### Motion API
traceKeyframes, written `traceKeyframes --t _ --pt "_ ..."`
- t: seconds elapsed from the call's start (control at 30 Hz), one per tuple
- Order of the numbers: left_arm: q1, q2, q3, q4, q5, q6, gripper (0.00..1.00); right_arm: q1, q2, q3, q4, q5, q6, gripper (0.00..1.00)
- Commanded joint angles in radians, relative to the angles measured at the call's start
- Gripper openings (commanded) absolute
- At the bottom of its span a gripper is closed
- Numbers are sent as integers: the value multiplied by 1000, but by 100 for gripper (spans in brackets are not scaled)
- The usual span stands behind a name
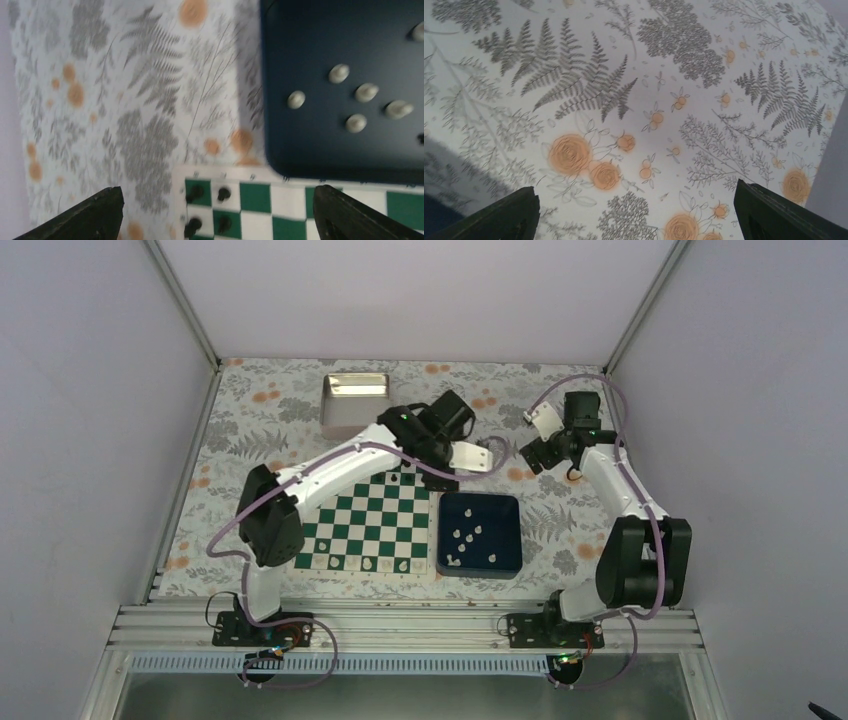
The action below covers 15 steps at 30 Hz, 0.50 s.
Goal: Set up the chess pieces on the board
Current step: Pick up the chess piece from the storage box.
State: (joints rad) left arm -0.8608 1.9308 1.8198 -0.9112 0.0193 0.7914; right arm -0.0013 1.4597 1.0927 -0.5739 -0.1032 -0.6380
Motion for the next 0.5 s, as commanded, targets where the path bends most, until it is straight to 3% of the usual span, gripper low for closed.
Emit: traceKeyframes --t 0.0,0.1,0.47 --pt "-60 88 99 -75 81 26 90 -3 40 2 127 80 67 100" --pt "-70 177 168 -139 162 18 84 -3 51 1 131 86 70 100" --pt "-90 318 210 -109 208 31 72 -5 30 -11 138 93 62 100"
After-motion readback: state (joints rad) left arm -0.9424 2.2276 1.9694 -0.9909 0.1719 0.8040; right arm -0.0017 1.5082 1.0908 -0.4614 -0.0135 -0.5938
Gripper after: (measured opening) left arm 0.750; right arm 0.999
